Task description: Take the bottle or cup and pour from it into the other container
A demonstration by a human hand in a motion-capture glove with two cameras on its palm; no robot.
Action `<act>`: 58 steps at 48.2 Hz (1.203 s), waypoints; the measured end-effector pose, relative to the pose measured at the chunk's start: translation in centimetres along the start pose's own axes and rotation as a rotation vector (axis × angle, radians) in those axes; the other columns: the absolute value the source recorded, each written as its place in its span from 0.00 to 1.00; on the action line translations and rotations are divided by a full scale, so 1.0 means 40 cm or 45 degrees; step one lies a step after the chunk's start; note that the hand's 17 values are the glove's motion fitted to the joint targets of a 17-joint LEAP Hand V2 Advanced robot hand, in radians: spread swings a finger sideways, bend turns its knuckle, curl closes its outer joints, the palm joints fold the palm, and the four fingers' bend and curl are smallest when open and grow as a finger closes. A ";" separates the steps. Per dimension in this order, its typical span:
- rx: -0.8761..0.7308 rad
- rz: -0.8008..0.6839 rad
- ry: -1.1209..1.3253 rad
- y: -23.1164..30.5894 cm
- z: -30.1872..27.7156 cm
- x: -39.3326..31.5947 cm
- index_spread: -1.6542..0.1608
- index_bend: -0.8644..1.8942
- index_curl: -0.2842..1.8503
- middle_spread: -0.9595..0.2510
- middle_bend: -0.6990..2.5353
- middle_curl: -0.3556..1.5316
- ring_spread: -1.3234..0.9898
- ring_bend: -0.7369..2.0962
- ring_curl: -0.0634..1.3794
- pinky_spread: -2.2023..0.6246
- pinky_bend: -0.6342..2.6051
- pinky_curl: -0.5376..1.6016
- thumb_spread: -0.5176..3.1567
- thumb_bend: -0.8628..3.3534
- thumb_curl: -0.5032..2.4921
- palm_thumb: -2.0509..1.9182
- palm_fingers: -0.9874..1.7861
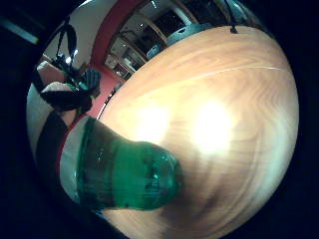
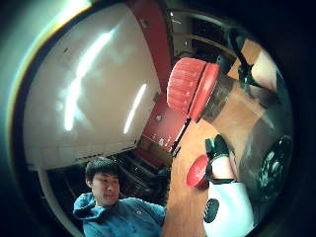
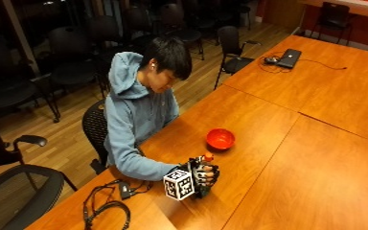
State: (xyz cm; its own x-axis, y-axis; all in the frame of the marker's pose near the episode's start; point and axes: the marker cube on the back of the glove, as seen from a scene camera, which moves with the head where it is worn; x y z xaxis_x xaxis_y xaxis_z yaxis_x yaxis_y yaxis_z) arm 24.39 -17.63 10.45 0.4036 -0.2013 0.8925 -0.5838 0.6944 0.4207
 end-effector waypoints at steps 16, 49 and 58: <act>-0.097 -0.061 0.076 0.009 0.077 -0.048 0.85 0.37 0.30 0.77 0.30 0.40 0.52 0.46 0.30 0.74 0.38 0.39 0.30 0.20 0.35 0.77 0.78; -1.200 -0.556 1.592 0.036 0.432 -0.371 0.87 0.37 0.31 0.77 0.30 0.43 0.51 0.44 0.33 0.72 0.38 0.42 0.26 0.20 0.37 0.77 0.80; -1.396 -0.819 2.031 0.092 0.545 -0.413 0.86 0.37 0.32 0.77 0.29 0.44 0.51 0.44 0.34 0.72 0.38 0.42 0.26 0.20 0.38 0.76 0.80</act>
State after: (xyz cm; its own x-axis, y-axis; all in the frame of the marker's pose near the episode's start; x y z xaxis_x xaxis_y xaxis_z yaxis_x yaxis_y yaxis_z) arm 0.21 -26.80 0.82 0.8257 -0.3006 -0.4774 0.2025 0.9477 -0.2465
